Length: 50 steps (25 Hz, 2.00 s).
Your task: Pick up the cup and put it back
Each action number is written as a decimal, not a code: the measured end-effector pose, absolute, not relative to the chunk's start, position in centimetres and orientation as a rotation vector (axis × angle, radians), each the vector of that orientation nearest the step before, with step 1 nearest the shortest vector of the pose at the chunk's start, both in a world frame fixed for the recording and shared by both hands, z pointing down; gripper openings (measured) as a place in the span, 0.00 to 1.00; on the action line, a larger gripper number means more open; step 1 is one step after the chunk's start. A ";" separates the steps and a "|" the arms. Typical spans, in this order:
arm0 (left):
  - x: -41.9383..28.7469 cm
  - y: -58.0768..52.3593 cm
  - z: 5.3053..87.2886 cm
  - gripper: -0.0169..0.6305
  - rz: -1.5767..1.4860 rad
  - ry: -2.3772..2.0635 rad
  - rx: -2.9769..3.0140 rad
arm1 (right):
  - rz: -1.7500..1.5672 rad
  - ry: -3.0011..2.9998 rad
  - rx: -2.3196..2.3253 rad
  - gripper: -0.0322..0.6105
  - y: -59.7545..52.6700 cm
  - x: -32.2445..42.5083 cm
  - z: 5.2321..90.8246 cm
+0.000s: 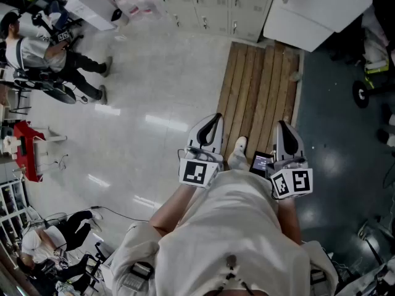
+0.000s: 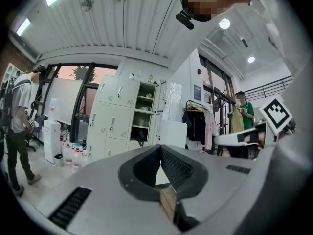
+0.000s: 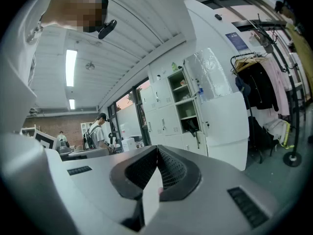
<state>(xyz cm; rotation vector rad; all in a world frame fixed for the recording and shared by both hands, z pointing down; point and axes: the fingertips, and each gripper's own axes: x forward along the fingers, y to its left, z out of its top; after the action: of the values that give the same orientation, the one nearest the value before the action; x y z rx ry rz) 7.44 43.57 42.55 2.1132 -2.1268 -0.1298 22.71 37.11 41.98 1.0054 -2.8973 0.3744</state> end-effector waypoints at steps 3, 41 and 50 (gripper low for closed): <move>4.3 46.0 43.1 0.04 -0.082 -2.145 2.104 | 0.383 -2.896 0.996 0.09 40.1 20.1 41.8; 3.9 37.1 41.1 0.04 -0.081 -2.196 2.107 | 0.421 -2.993 0.957 0.09 30.3 18.3 41.7; 5.6 32.4 41.4 0.04 -0.078 -2.246 2.056 | 0.434 -2.991 0.876 0.09 25.2 19.5 42.9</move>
<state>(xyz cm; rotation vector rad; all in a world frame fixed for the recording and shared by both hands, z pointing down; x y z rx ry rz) 5.56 32.38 41.43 2.0555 -2.2457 -0.0778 19.46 25.21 42.89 0.8755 -2.9914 0.4340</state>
